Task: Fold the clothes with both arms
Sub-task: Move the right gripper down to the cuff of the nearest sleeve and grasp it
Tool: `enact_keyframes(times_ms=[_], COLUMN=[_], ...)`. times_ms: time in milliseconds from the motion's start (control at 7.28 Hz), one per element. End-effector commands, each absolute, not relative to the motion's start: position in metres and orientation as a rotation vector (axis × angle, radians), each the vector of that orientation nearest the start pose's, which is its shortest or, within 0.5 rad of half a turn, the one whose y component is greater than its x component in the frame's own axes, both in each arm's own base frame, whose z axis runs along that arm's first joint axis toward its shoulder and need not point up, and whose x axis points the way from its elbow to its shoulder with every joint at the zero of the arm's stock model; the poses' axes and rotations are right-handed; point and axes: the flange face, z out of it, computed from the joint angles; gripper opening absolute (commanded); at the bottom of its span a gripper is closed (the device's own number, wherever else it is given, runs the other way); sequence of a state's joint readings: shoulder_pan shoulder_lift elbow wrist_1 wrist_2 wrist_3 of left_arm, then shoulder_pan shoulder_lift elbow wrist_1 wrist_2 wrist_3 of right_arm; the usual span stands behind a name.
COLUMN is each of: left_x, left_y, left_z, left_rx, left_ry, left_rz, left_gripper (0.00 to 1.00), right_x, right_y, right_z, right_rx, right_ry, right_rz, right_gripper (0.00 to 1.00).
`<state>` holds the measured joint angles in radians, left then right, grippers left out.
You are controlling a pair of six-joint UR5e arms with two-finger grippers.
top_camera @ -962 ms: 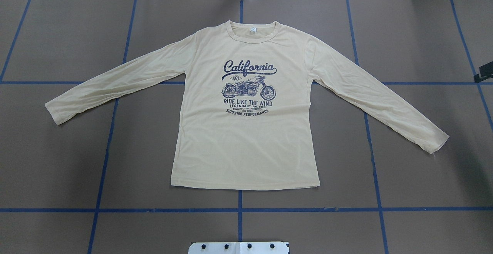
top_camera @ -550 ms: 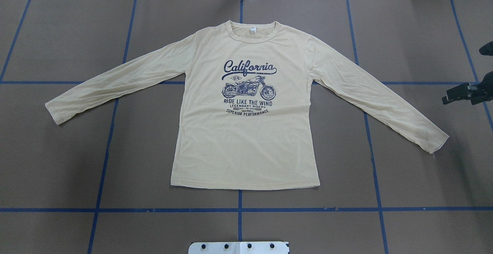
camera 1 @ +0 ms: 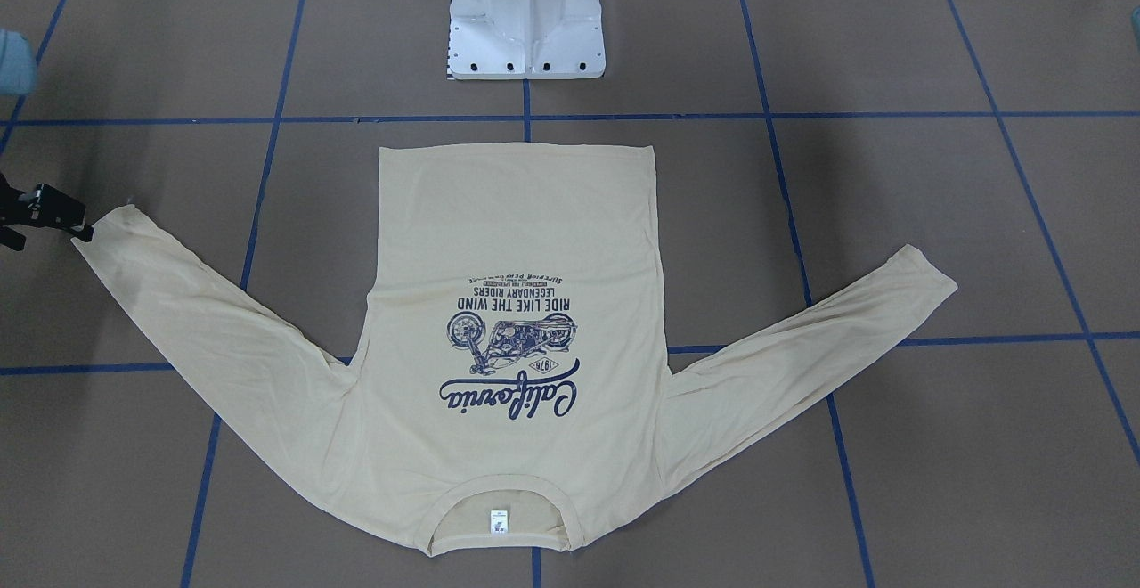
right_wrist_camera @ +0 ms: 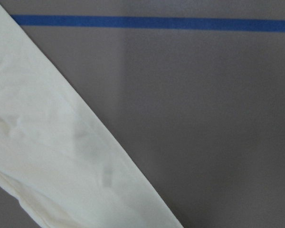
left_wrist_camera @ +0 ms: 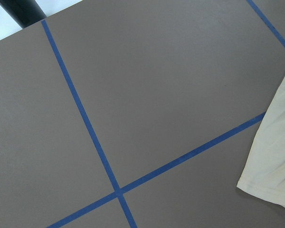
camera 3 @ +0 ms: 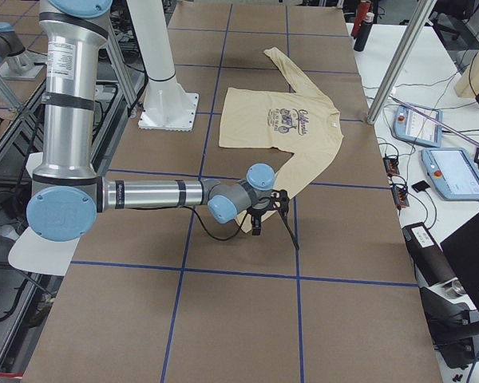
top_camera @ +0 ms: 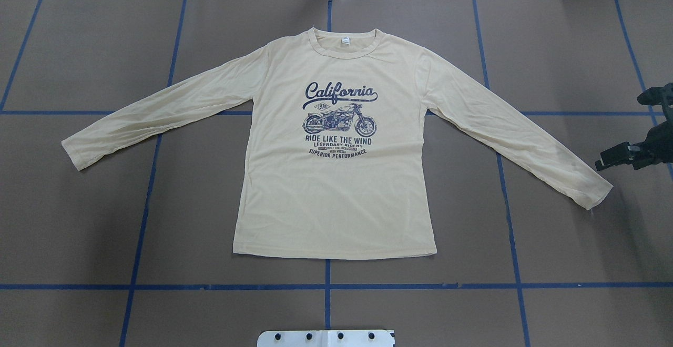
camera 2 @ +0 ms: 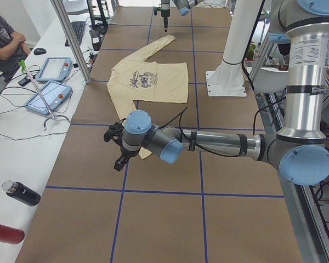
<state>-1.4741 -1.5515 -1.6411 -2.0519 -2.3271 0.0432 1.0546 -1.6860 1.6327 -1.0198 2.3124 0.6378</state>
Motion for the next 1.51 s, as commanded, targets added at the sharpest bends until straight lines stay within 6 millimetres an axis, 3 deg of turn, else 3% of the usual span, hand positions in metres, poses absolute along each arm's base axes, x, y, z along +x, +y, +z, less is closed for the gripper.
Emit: enact_keyframes(times_ms=[0,412,687,1099,1374], left_x=[-0.016,-0.016,-0.016,-0.017,-0.016], left_y=[-0.508,-0.508,-0.507,-0.507,-0.507], left_z=[0.582,0.580,0.578,0.576,0.577], left_rx=[0.483,0.486,0.489,0.493,0.490], left_ry=[0.755,0.757,0.759,0.762,0.764], left_rz=[0.330,0.331,0.332,0.332,0.332], left_gripper=[1.00,1.00,1.00,1.00,1.00], right_x=[-0.193,-0.205,-0.205,-0.204,-0.206], right_y=[-0.425,-0.427,-0.425,-0.424,-0.423], right_z=[0.633,0.644,0.647,0.647,0.647], right_rx=[-0.035,-0.045,-0.050,-0.050,-0.051], right_ry=[-0.848,-0.816,-0.812,-0.811,-0.812], right_rz=[-0.108,-0.114,-0.113,-0.115,-0.122], right_gripper=[0.99,0.95,0.81,0.28,0.18])
